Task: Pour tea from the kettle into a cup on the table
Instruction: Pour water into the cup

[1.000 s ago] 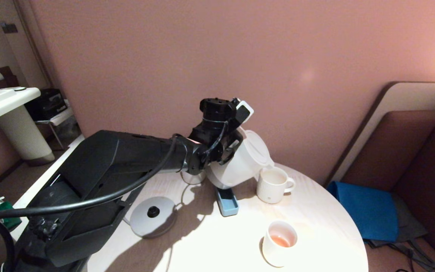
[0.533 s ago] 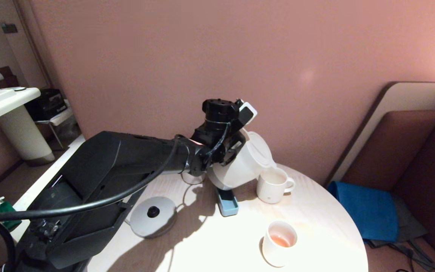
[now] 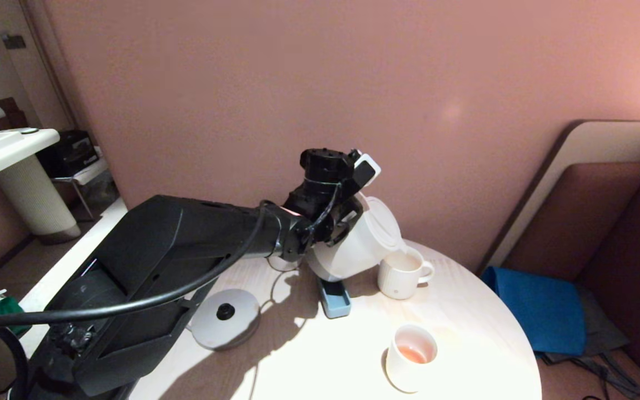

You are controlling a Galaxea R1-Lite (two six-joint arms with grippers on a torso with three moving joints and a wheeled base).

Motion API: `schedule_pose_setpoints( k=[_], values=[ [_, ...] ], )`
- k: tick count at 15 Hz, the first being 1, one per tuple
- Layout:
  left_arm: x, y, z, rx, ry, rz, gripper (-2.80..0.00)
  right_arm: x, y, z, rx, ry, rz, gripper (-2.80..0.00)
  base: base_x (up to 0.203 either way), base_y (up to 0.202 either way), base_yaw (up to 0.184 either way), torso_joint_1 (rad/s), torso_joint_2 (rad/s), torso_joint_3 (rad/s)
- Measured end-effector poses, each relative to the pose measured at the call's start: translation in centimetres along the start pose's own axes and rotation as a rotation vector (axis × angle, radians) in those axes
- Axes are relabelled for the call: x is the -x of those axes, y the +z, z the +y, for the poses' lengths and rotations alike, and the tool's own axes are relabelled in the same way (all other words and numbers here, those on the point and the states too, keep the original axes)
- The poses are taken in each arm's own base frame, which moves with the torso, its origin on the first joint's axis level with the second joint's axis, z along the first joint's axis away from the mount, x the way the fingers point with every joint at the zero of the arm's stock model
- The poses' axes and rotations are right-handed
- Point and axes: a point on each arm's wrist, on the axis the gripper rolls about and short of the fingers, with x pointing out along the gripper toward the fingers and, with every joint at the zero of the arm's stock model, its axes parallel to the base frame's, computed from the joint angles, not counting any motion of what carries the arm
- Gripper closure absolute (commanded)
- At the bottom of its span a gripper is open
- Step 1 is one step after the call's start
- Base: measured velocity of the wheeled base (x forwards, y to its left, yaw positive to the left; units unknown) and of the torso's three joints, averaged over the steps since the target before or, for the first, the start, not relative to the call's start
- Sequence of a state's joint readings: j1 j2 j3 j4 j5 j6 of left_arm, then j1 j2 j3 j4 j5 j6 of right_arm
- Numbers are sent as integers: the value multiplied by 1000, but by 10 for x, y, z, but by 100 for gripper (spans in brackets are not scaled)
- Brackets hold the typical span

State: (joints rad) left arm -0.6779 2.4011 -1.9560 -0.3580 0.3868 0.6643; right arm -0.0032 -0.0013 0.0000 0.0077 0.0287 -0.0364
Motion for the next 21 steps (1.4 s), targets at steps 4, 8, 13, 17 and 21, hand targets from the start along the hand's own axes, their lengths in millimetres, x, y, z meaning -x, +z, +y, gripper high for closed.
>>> schedule_pose_setpoints(
  k=[4,8,13,17,21],
  values=[
    [-1,-1,-1,-1,0,2,0,0,0,0,0,0,0,0,0,0,0,0,0,0],
    [-3,-4,-3,-2,0,9,0,0,0,0,-1,0,0,0,0,0,0,0,0,0],
    [-4,-6,-5,-3,-1,14,0,0,0,0,-1,0,0,0,0,0,0,0,0,0],
    [-5,-8,-5,-4,-1,18,0,0,0,0,-2,0,0,0,0,0,0,0,0,0],
    [-5,-7,-3,-5,1,18,0,0,0,0,-2,0,0,0,0,0,0,0,0,0]
  ],
)
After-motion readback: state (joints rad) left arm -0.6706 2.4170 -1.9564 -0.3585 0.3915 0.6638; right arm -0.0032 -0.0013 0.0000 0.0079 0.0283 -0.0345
